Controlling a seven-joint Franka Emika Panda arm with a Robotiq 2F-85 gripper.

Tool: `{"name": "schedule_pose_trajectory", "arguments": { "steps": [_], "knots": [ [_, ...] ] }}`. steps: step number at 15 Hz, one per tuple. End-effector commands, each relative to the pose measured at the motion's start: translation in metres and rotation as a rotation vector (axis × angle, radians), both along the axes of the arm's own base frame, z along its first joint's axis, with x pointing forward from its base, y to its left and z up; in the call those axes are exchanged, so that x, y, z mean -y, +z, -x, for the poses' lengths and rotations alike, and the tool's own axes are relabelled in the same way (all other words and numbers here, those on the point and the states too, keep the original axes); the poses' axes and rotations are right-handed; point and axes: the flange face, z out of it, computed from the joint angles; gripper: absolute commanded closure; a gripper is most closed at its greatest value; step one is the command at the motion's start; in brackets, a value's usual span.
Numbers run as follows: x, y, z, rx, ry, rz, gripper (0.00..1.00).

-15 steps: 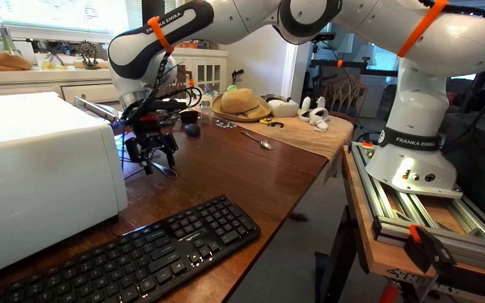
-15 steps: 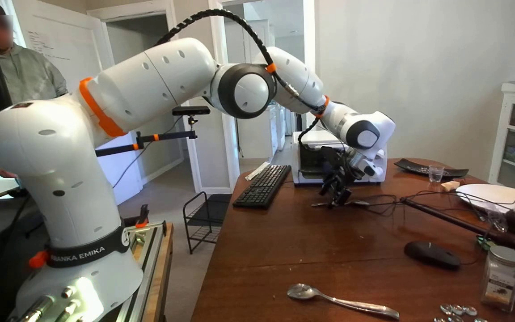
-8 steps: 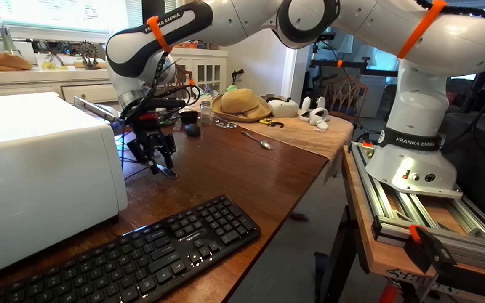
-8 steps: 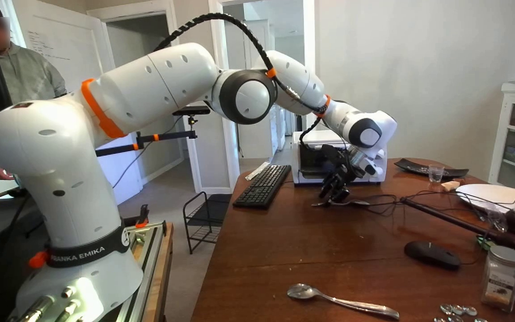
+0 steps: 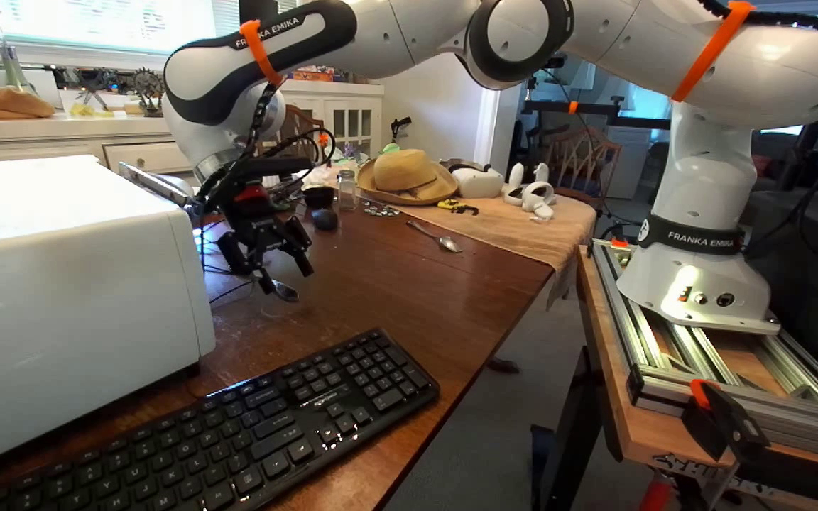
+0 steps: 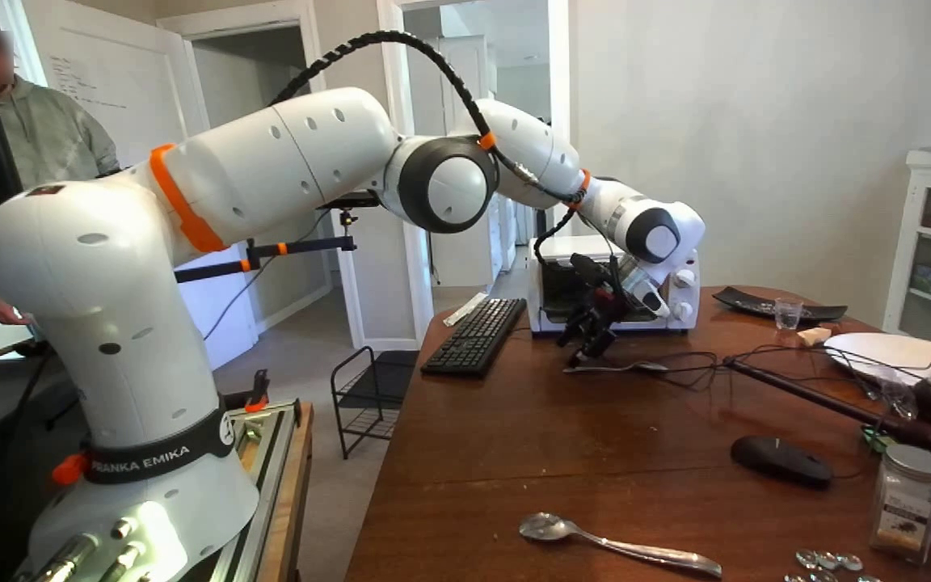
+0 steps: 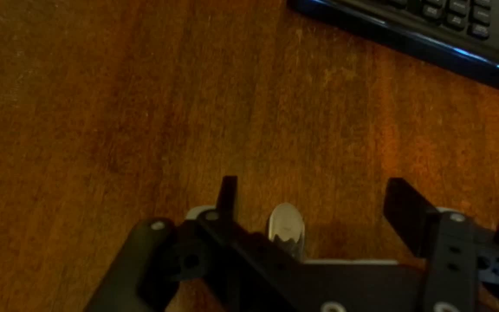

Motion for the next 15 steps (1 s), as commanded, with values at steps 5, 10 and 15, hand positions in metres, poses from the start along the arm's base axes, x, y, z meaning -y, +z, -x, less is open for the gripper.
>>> {"name": "schedule_pose_trajectory", "arguments": {
  "steps": [5, 10, 15],
  "knots": [
    [0.007, -0.014, -0.007, -0.001, -0.040, 0.068, 0.16],
    [0.012, -0.019, -0.012, 0.011, -0.066, 0.090, 0.51],
    [0.017, -0.024, -0.014, 0.021, -0.077, 0.102, 0.81]
  ]
}}
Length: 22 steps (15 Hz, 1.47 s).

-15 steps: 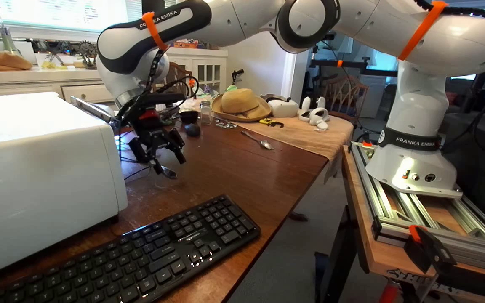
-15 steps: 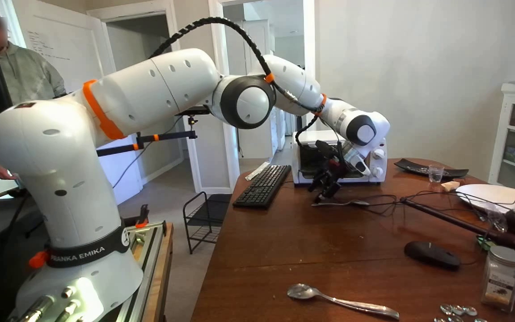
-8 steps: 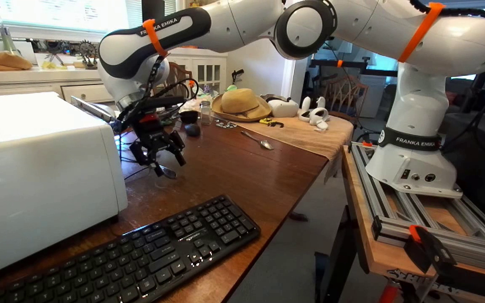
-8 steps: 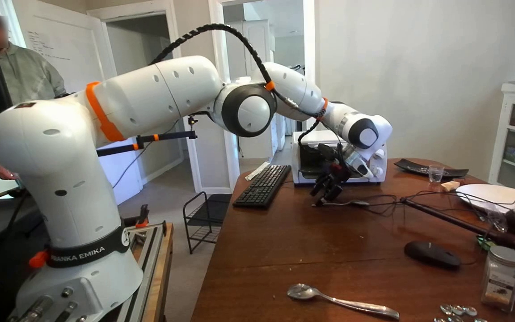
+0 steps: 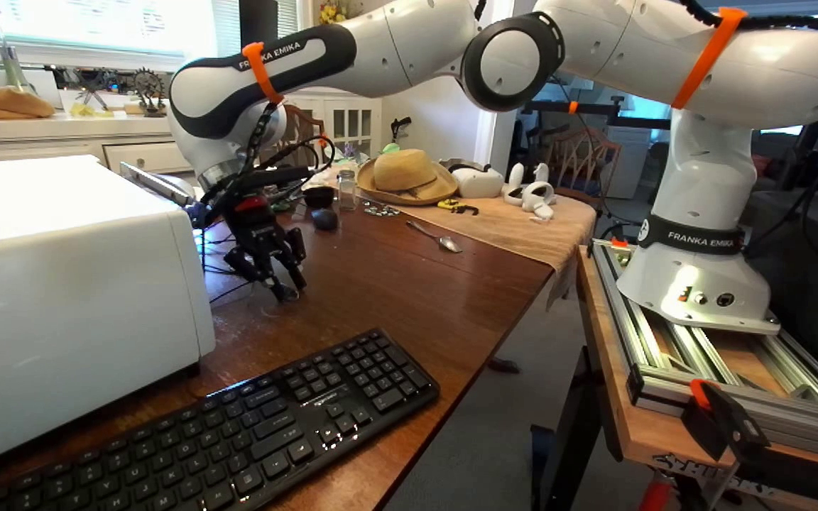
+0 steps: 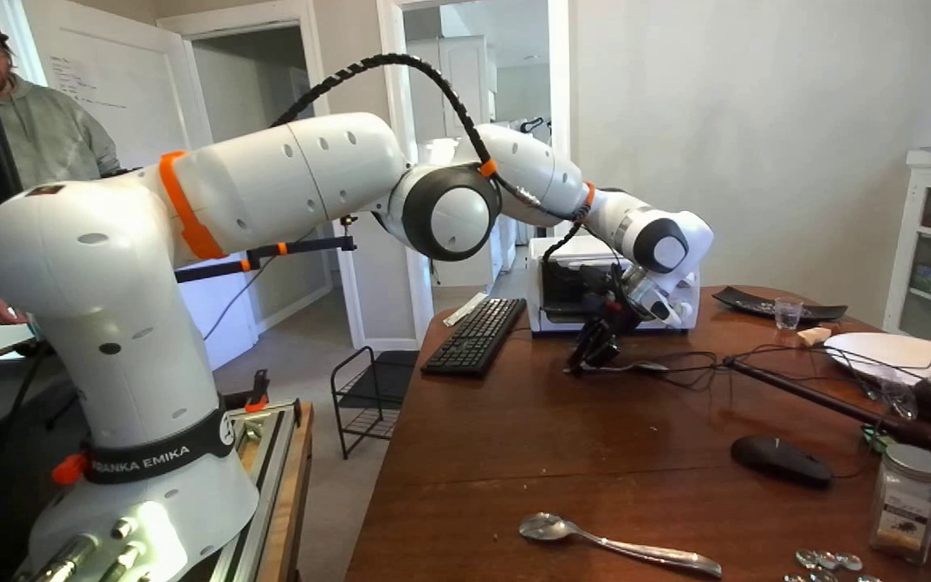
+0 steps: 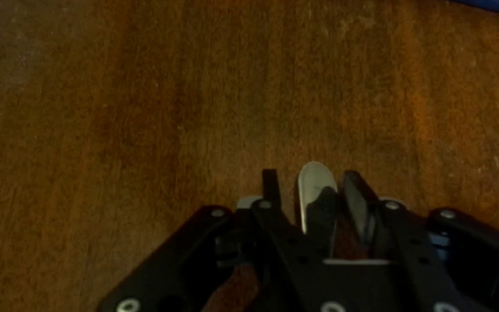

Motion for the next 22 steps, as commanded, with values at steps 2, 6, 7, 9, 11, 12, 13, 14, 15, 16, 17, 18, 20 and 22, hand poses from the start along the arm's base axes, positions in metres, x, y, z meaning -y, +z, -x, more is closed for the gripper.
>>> {"name": "schedule_pose_trajectory", "arguments": {
  "steps": [2, 6, 7, 9, 11, 12, 13, 14, 15, 16, 17, 18, 20, 22],
  "knots": [
    [0.006, -0.002, -0.004, 0.014, -0.003, 0.034, 0.79],
    [0.011, 0.003, -0.007, 0.024, -0.002, 0.055, 0.44],
    [0.012, 0.003, -0.007, 0.025, -0.003, 0.059, 0.29],
    [0.013, 0.003, -0.009, 0.037, -0.002, 0.068, 0.17],
    [0.012, 0.002, -0.012, 0.060, 0.002, 0.073, 0.17],
    [0.012, 0.001, -0.013, 0.070, 0.002, 0.073, 0.21],
    [0.012, 0.000, -0.014, 0.079, 0.002, 0.074, 0.26],
    [0.011, 0.000, -0.015, 0.089, 0.006, 0.076, 0.47],
    [0.010, -0.001, -0.016, 0.098, 0.006, 0.078, 0.50],
    [0.009, -0.002, -0.016, 0.102, 0.008, 0.081, 0.52],
    [0.008, -0.002, -0.016, 0.106, 0.011, 0.084, 0.58],
    [0.006, 0.000, -0.017, 0.113, 0.014, 0.084, 0.68],
    [0.004, 0.001, -0.018, 0.127, 0.024, 0.090, 0.84],
    [0.000, 0.001, -0.019, 0.146, 0.031, 0.090, 0.99]
  ]
}}
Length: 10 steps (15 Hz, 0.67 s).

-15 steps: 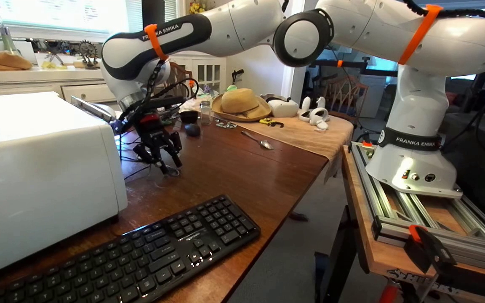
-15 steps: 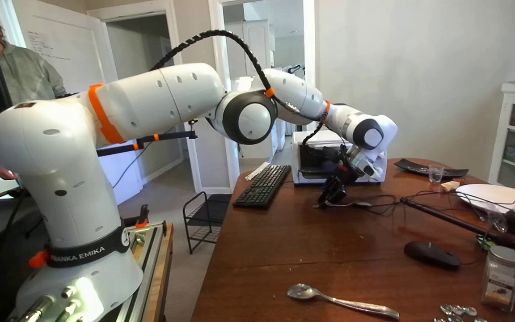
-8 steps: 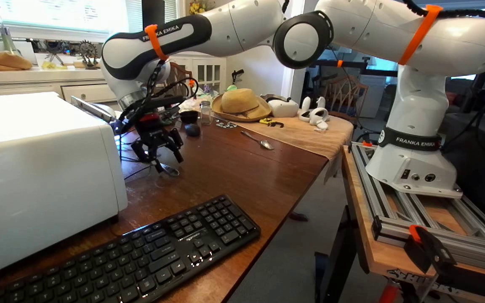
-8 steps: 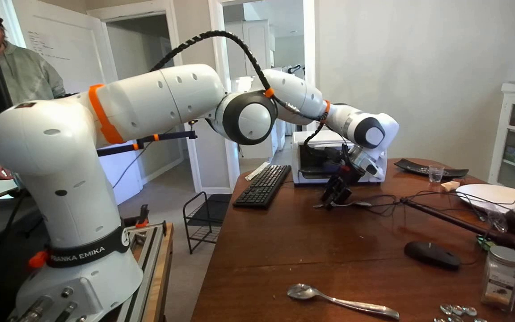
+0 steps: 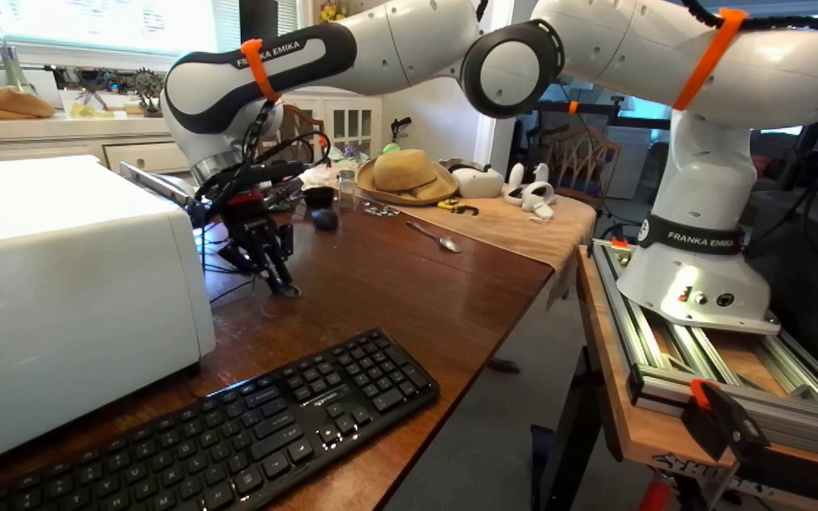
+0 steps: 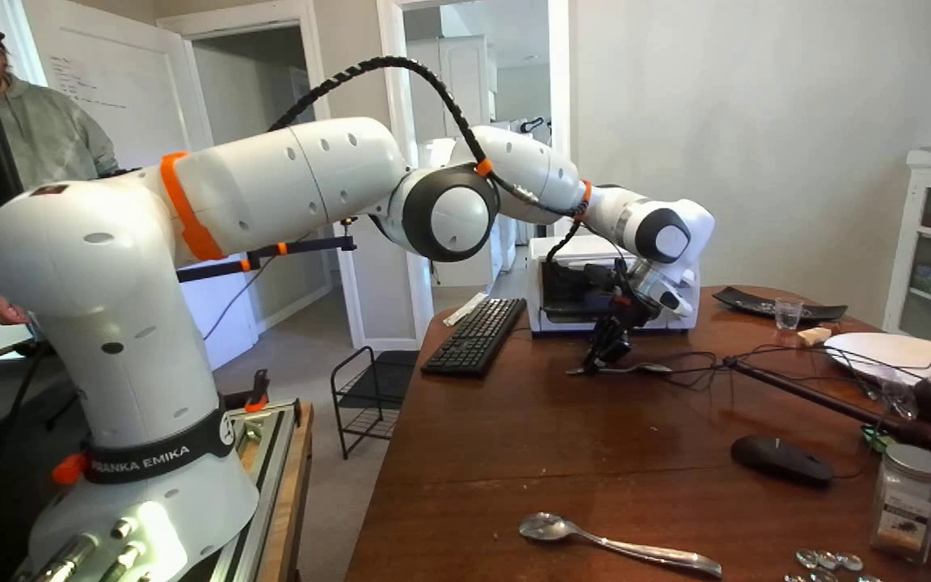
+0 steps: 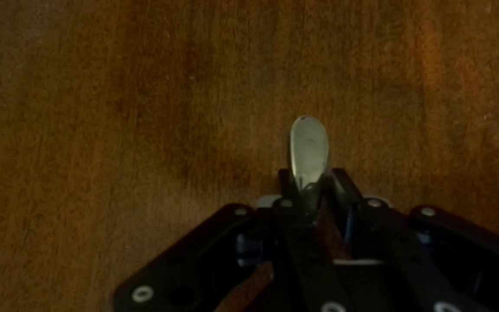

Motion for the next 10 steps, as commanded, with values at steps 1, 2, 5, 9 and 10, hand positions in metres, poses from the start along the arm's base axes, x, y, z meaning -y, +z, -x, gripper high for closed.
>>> {"name": "schedule_pose_trajectory", "arguments": {
  "steps": [1, 2, 5, 9, 10],
  "knots": [
    [-0.004, -0.010, -0.005, 0.057, 0.025, 0.034, 0.99],
    [-0.004, -0.010, -0.007, 0.069, 0.026, 0.032, 0.95],
    [-0.006, -0.004, -0.011, 0.095, 0.020, 0.004, 0.95],
    [-0.024, 0.024, -0.015, 0.144, 0.043, -0.005, 0.99],
    [-0.027, 0.027, -0.015, 0.152, 0.043, -0.005, 0.99]
  ]
}}
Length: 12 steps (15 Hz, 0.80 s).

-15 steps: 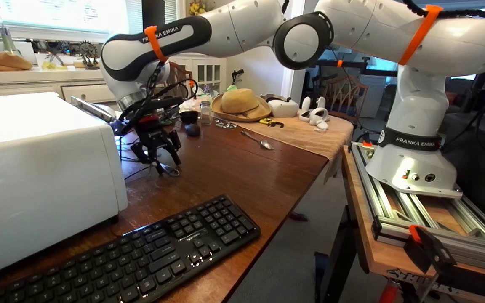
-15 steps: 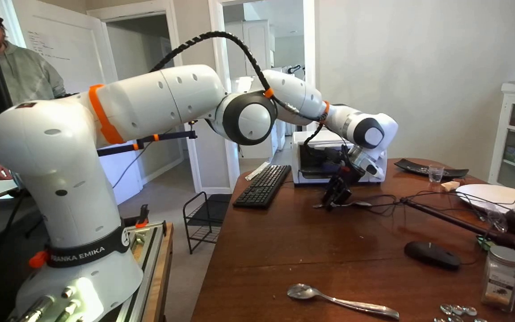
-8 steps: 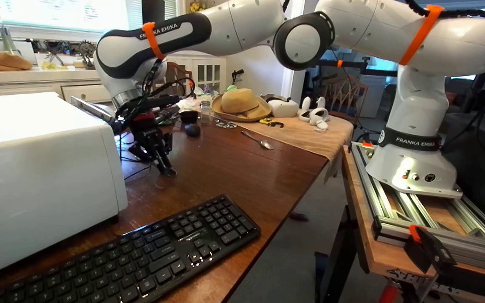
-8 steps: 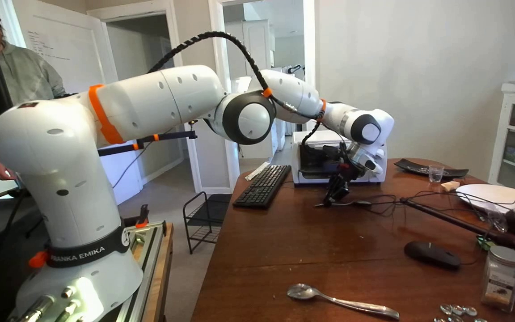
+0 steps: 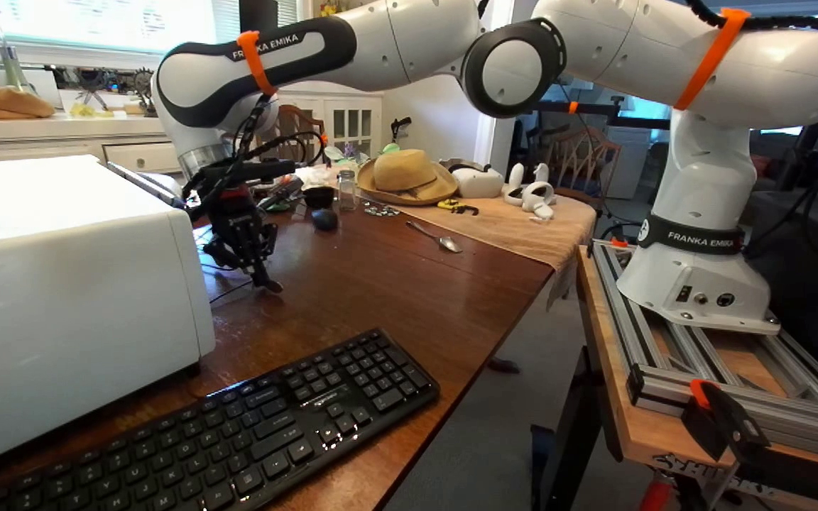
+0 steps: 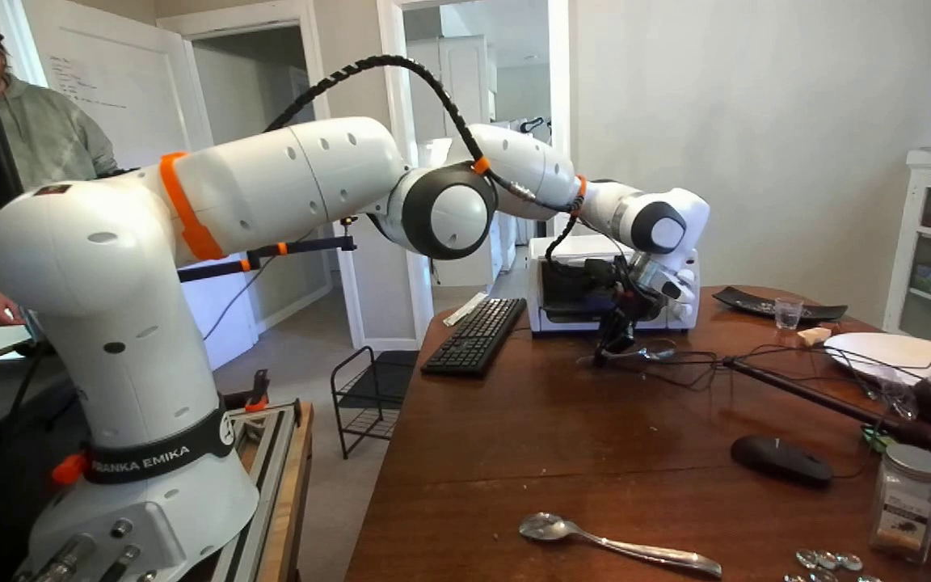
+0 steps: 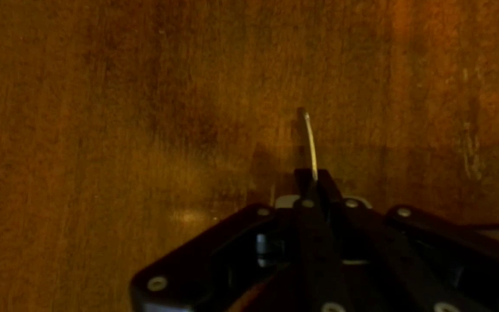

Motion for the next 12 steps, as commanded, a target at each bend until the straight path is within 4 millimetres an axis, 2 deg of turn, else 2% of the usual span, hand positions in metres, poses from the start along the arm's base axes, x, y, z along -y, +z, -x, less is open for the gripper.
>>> {"name": "schedule_pose_trajectory", "arguments": {
  "steps": [1, 3, 6, 12],
  "knots": [
    [-0.015, 0.012, -0.003, 0.049, 0.024, -0.001, 0.99],
    [-0.017, 0.009, -0.004, 0.058, 0.034, -0.021, 0.99],
    [-0.017, 0.021, -0.012, 0.119, 0.030, -0.039, 0.99],
    [0.004, 0.030, -0.034, 0.266, -0.050, -0.155, 0.99]
  ]
}}
